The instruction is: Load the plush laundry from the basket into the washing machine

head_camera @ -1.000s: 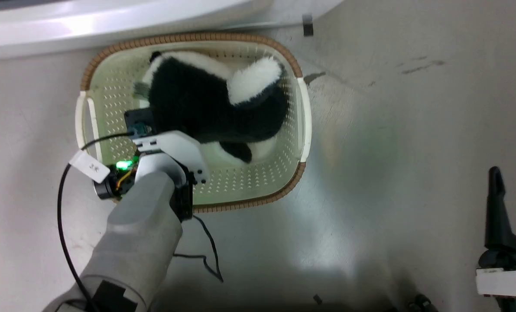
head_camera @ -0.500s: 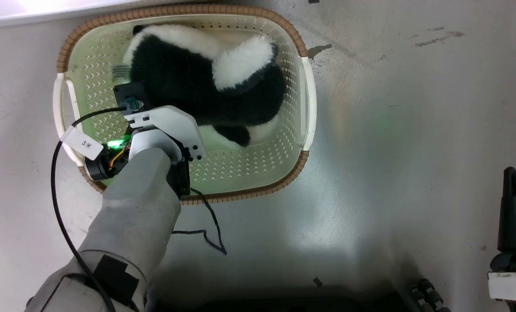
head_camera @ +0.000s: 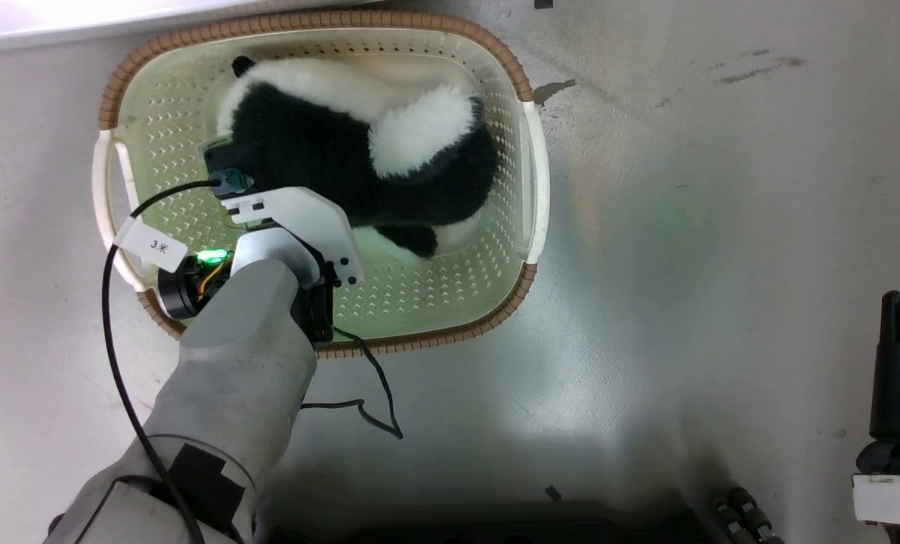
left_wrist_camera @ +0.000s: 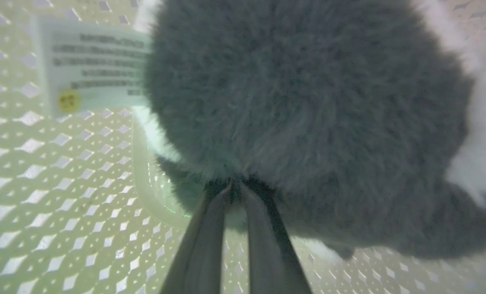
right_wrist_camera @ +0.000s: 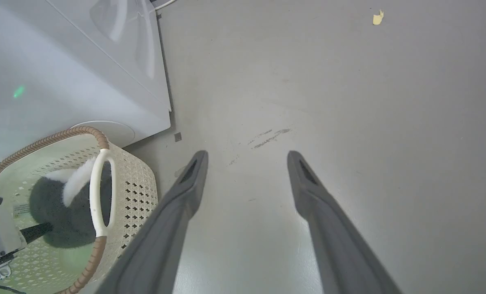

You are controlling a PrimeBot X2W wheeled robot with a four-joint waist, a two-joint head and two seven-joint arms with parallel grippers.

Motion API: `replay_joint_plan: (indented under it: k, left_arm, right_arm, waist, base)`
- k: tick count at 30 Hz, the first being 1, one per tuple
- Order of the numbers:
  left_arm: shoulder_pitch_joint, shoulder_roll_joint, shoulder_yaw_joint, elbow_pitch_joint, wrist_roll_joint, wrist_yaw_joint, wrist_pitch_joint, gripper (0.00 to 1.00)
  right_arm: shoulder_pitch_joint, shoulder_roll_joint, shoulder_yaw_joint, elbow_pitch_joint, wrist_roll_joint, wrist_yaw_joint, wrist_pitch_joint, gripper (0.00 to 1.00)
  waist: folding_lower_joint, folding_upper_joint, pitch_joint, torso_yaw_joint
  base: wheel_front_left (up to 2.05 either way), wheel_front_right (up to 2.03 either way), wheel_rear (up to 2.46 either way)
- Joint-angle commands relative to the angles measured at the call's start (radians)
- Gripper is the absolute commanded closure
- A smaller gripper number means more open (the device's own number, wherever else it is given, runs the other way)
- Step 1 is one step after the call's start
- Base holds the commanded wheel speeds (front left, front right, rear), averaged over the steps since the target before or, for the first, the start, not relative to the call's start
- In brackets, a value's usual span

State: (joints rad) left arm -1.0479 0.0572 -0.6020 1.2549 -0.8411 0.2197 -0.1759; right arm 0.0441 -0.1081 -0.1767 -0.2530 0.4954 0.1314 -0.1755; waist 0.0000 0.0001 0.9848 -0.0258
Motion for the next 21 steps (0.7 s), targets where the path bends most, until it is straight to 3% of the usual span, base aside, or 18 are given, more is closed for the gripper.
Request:
replay_joint_plan:
  k: [1,11,21]
  left_arm:
    - [0.006,-0.007,-0.005,-0.004,-0.008,-0.01,0.011,1.0]
    - [0.041,-0.007,-0.042,-0.059,-0.045,-0.043,-0.029,1.0]
    - [0.124,-0.007,-0.083,-0.089,-0.1,-0.076,-0.045,1.0]
  right_arm:
    - [0.008,0.0,-0.001,0.0,0.006,-0.001,-0.006,0.0]
    - [-0.036,-0.018,0.033,0.024,0.011,-0.001,0.001,0.0]
    - [-0.075,-0.03,0.066,0.088,0.006,-0.001,0.004,0.0]
  waist:
    - [0.0,-0.0001,-0.002,0.002]
    - [0.0,-0.0001,-0.062,0.019]
    - [0.0,-0.0001,-0.214,0.049]
  base:
    - [0.0,0.0,0.0]
    - [0.0,0.0,0.0]
    - [0.0,0.0,0.0]
